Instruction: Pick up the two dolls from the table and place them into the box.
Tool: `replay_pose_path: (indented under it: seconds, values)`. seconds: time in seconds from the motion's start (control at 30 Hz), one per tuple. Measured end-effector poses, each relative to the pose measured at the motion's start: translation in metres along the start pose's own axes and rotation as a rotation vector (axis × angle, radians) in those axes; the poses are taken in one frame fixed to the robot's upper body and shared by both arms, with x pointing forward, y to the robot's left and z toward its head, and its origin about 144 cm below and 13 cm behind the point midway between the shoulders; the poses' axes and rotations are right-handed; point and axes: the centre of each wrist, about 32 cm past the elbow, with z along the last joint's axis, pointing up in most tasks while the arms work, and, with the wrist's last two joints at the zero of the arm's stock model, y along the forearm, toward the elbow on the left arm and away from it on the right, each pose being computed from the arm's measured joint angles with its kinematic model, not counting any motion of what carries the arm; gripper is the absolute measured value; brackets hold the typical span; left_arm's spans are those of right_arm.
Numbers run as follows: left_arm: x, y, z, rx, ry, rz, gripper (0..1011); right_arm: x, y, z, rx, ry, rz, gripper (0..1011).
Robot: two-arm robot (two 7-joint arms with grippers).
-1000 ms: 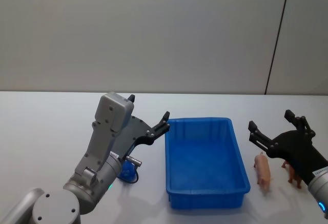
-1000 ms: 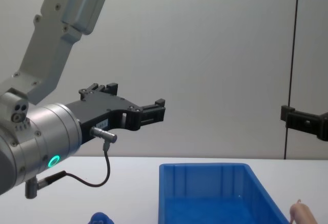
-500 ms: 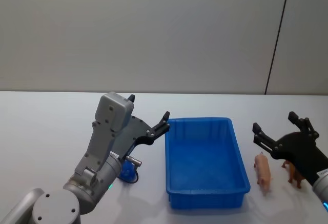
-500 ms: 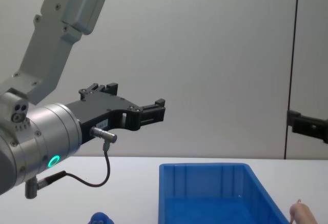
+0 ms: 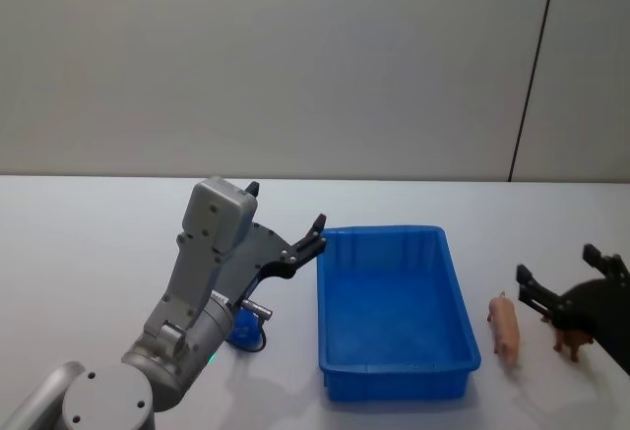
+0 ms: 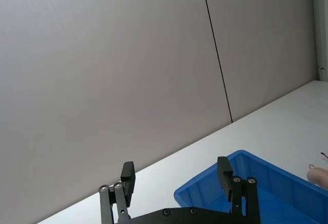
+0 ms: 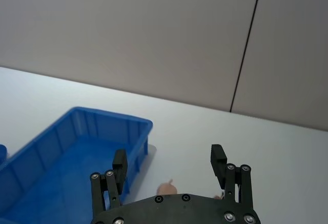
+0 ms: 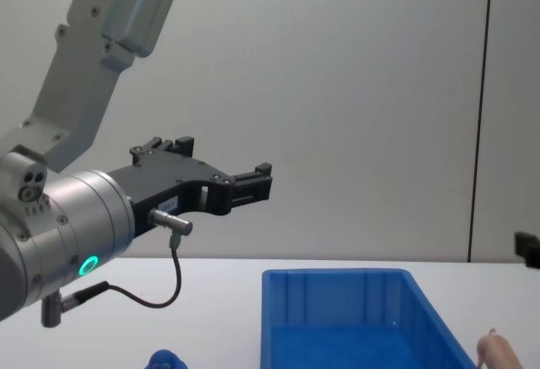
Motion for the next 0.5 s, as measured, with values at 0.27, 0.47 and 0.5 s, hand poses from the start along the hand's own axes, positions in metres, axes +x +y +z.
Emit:
replay_pose_path:
  seconds: [0.27, 0.47, 0.5]
  values:
    - [0.000, 0.000, 0.000, 0.000, 0.000, 0.000, 1001, 0.009, -0.005, -0.006, -0.081, 0.009, -0.053, 1001]
    - [0.000, 0.000, 0.000, 0.000, 0.000, 0.000, 1002, 0.015, -0.007, -0.013, -0.144, 0.015, -0.094, 1001]
    - [0.000, 0.000, 0.000, 0.000, 0.000, 0.000, 1002, 0.016, -0.007, -0.014, -0.152, 0.016, -0.098, 1001]
